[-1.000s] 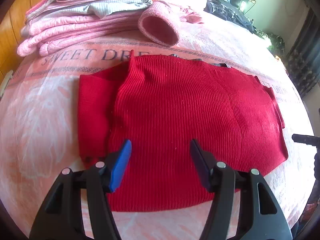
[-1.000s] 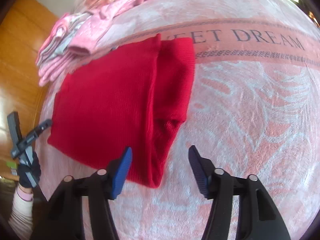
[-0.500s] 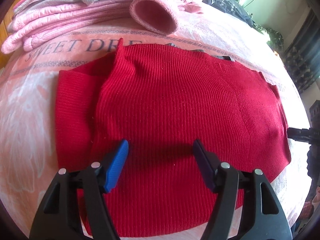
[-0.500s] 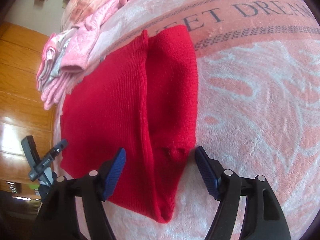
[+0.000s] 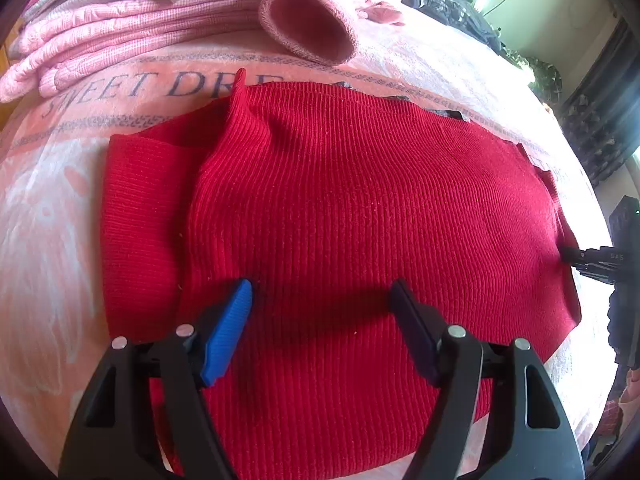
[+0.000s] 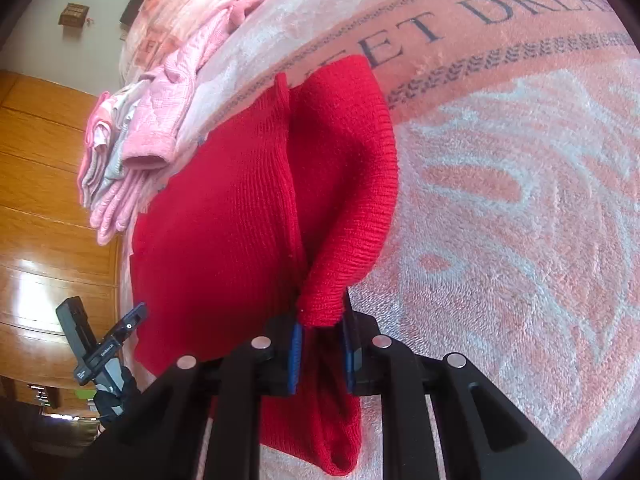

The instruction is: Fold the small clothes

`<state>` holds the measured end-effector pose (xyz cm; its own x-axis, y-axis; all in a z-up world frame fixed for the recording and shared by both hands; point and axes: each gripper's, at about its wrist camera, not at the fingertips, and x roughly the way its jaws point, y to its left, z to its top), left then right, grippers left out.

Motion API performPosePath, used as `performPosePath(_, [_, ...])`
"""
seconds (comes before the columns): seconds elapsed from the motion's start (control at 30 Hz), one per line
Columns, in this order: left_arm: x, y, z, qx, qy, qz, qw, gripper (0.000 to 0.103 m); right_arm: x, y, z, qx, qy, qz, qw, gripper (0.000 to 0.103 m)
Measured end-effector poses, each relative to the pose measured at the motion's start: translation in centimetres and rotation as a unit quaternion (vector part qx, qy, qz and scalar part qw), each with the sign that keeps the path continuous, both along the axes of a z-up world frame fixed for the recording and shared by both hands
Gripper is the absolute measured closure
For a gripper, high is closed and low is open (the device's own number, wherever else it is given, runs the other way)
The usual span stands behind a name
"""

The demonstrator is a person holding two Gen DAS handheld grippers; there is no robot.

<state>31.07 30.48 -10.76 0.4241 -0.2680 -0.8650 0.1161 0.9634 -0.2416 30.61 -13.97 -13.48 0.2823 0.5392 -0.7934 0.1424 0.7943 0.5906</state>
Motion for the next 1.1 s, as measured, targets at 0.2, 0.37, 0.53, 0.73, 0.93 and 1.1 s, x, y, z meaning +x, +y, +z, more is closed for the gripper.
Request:
performPosePath(0.2, [0.1,-0.1,-0.1,0.001,-0.004,0.001,1.0000,0.026,0.0,0.1,0.2,-0.010,0.008,-0.008,1.000,0.087])
performPosePath(0.37, [0.1,0.6,0.5,-0.030,0.000,0.006,0.9995,0.027,0.3,1.9,3.9,-0.051,-0.007,-0.006,0.999,0.088])
performPosePath(0.53, [-1.3,2.0,2.1,-0.062,-0.018,0.008,0.9979,0.027,1.5,7.6,9.8,-0.091,-0.064,0.039,0.993,0.089])
performPosePath(0.73, [-2.2,2.3,2.7,-0.078,-0.025,-0.007,0.9966,0.027,2.6,17.8,12.1,-0.086,-0.092,0.133,0.983,0.089])
performPosePath(0.93, [-1.9,3.4,1.6,-0.090,-0.009,0.006,0.9958,0.028,3.2,24.3,8.3,-0.091,-0.051,0.192,0.976,0.079])
performPosePath(1.1, [-2.1,4.2,1.8,-0.095,-0.007,0.007,0.9954,0.028,0.7,23.1,10.1,-0.067,-0.083,0.204,0.973,0.063])
